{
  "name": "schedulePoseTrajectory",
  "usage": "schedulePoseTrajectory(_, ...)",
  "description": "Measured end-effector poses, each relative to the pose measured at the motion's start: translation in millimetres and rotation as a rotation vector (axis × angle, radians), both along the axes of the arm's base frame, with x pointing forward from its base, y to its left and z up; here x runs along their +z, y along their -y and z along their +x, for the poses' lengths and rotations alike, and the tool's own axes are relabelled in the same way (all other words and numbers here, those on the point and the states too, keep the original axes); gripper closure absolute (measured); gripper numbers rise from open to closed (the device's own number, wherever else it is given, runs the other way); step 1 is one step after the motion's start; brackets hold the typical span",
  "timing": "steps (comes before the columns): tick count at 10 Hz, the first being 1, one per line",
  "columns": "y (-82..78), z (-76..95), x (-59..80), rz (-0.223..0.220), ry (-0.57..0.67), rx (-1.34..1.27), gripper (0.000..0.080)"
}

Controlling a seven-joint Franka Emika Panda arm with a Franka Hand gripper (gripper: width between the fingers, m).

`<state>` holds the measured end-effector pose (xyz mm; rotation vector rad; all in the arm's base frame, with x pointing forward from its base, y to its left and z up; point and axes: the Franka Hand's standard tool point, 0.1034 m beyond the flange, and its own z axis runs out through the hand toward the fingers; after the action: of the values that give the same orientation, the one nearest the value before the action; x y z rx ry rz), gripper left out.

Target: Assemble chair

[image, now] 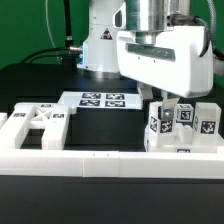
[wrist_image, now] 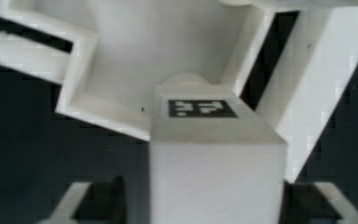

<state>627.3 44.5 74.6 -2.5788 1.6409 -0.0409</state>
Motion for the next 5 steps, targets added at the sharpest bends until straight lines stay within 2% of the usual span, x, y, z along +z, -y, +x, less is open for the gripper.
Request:
schedulePoseTrajectory(1,-1.9,0.7,1.0,-0.001,0.003,0.035,0.0198)
schedulePoseTrajectory(2,-2.2,0.9,1.0,-0.009,0.011,0.155,0.0198)
schedulePoseTrajectory(3,-0.4,1.2,1.1,-0.018,0.019,0.291,0.0157)
schedulePoseTrajectory(5,0.5,1.3,0.9,-0.028,0.028,0.437,0.0152)
